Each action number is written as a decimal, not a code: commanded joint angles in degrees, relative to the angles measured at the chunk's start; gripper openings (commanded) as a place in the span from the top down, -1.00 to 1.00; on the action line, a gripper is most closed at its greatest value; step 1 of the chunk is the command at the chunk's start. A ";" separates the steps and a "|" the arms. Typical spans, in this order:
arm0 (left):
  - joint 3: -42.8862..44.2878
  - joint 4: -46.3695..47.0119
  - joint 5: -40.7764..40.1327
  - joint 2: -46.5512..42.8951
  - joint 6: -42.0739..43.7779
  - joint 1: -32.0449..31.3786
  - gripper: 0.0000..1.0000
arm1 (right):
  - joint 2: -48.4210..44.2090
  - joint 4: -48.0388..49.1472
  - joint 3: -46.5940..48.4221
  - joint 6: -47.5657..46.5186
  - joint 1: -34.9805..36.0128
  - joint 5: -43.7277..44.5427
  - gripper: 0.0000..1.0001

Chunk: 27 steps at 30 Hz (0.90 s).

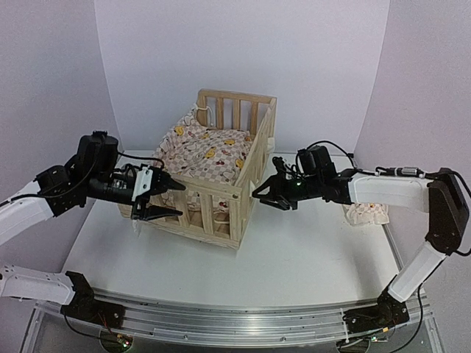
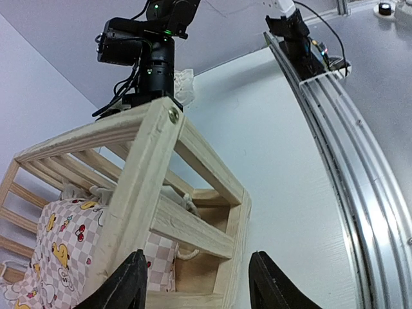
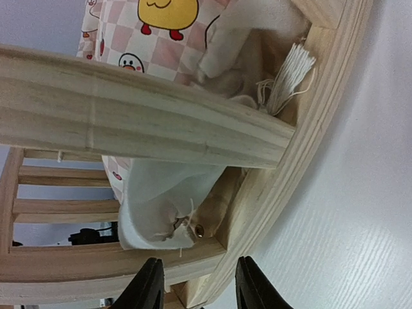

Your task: Set up the pet bed

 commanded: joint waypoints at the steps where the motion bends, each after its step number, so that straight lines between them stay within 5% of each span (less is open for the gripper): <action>1: -4.95 5.86 -4.03 -1.98 5.13 -0.50 -0.08 | 2.18 14.13 -1.10 6.04 -0.17 -5.63 0.20; 7: -6.36 7.56 -5.05 0.09 4.86 -0.56 -0.07 | 5.06 18.84 -0.81 9.02 0.06 -5.44 0.29; 13: -8.24 9.52 -4.68 -0.03 4.25 -1.01 -0.06 | 11.43 19.69 6.32 9.87 3.73 -8.20 1.00; 20: -9.99 12.39 -7.76 -0.12 3.53 -1.05 -0.06 | 6.12 15.32 4.16 7.51 4.80 -8.24 1.00; 27: -7.84 13.40 -5.67 1.24 -0.40 -1.05 -0.06 | -6.75 -12.65 1.98 -1.24 5.37 14.33 0.44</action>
